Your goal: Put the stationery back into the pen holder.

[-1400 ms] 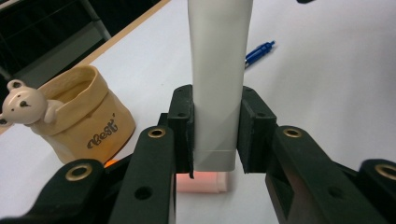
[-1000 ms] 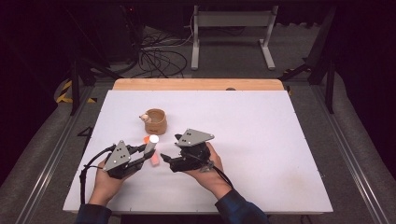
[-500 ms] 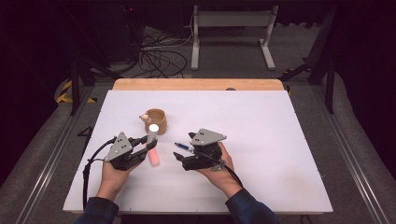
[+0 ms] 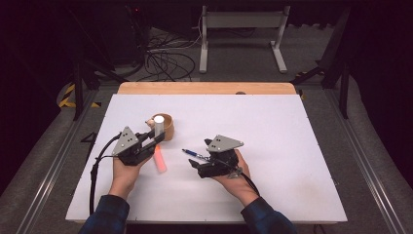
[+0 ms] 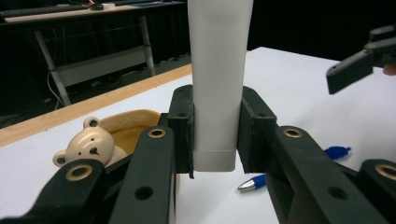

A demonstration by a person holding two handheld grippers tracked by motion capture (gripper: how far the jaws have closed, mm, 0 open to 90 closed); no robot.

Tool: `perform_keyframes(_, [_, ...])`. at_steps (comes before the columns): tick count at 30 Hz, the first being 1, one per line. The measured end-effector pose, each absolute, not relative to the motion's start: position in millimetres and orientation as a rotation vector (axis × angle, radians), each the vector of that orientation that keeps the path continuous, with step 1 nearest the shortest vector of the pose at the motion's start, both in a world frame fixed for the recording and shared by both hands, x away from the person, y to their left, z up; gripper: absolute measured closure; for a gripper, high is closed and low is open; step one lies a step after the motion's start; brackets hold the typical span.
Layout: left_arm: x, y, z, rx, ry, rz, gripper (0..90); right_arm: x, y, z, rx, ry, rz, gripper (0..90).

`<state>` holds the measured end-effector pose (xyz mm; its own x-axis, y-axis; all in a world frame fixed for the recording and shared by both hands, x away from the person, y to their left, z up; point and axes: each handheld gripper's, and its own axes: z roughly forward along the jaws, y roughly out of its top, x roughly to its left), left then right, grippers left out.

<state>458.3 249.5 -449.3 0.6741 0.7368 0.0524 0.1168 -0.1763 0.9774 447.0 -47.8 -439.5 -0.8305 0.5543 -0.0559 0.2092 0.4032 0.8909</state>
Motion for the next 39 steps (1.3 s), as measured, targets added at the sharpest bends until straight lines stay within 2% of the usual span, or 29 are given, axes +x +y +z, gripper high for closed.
perform_keyframes(12, [480, 243, -454, 1.666, 0.753, 0.643, 71.0, 449, -55, -444, 0.665, 2.327, 1.393, 16.6])
perform_keyframes(39, [508, 236, -468, 1.594, 0.848, 0.746, 70.9, 450, -58, -447, 0.677, 2.326, 1.387, 16.7])
